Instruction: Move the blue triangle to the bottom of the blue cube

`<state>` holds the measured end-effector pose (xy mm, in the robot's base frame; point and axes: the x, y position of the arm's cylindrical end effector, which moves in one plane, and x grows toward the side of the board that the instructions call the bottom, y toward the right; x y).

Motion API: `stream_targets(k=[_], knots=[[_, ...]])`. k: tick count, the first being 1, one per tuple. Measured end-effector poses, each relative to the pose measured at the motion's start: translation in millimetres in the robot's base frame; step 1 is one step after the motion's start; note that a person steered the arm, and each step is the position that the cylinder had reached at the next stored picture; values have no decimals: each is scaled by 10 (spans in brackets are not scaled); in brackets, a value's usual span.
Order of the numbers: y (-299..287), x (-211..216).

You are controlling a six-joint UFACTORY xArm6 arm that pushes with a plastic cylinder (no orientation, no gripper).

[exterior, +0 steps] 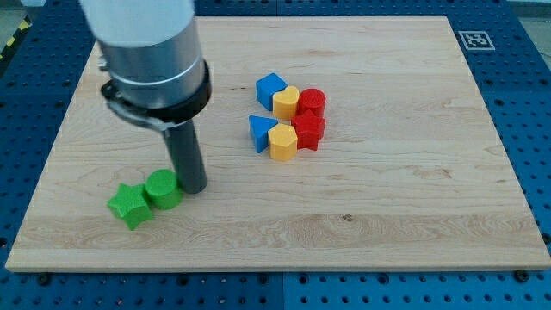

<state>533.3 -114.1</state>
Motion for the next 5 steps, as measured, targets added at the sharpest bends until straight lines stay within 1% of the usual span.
stream_targets(k=[1, 2, 3, 4, 5], knots=[[-43, -149], [33, -464], [232, -450], [605, -450], [831, -500]])
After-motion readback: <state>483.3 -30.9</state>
